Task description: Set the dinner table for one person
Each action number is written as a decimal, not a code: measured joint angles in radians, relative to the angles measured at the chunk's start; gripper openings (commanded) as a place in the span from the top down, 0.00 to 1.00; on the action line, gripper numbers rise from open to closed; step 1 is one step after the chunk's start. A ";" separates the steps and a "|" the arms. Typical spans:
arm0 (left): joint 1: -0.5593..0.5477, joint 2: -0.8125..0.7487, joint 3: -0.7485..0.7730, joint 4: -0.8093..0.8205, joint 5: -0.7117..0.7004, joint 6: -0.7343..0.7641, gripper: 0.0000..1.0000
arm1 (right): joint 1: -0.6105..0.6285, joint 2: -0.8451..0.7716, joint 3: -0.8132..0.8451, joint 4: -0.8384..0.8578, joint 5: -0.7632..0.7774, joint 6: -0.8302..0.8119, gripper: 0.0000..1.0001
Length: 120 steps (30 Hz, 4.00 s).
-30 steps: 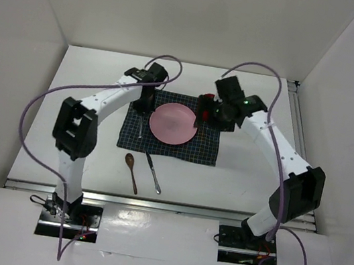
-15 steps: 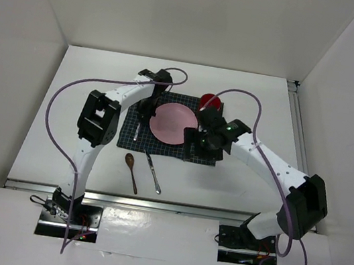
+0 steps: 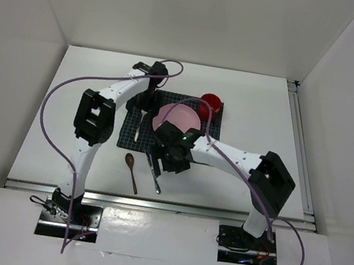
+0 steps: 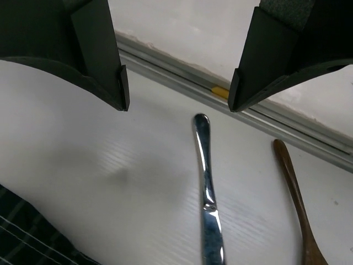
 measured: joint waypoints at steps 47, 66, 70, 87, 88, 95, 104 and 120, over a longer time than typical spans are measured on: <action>0.270 -1.069 -0.864 0.110 0.136 -0.186 0.14 | 0.069 0.214 0.221 -0.023 0.192 0.016 0.78; 0.270 -1.094 -0.881 0.126 0.127 -0.227 0.12 | 0.079 0.321 0.217 0.006 0.141 0.012 0.52; 0.270 -1.099 -0.881 0.126 0.124 -0.237 0.12 | 0.088 0.340 0.219 0.017 0.147 0.019 0.59; 0.270 -1.100 -0.881 0.126 0.123 -0.237 0.12 | 0.095 0.343 0.230 0.007 0.172 0.032 1.00; 0.270 -1.100 -0.881 0.126 0.123 -0.237 0.12 | 0.096 0.343 0.232 0.003 0.177 0.032 1.00; 0.270 -1.100 -0.881 0.126 0.122 -0.237 0.12 | 0.096 0.338 0.250 -0.038 0.227 0.034 1.00; 0.270 -1.100 -0.881 0.126 0.120 -0.237 0.12 | 0.086 0.256 0.271 -0.082 0.278 0.046 1.00; 0.269 -1.100 -0.881 0.129 0.118 -0.237 0.12 | -0.016 0.204 0.238 -0.041 0.153 0.014 0.51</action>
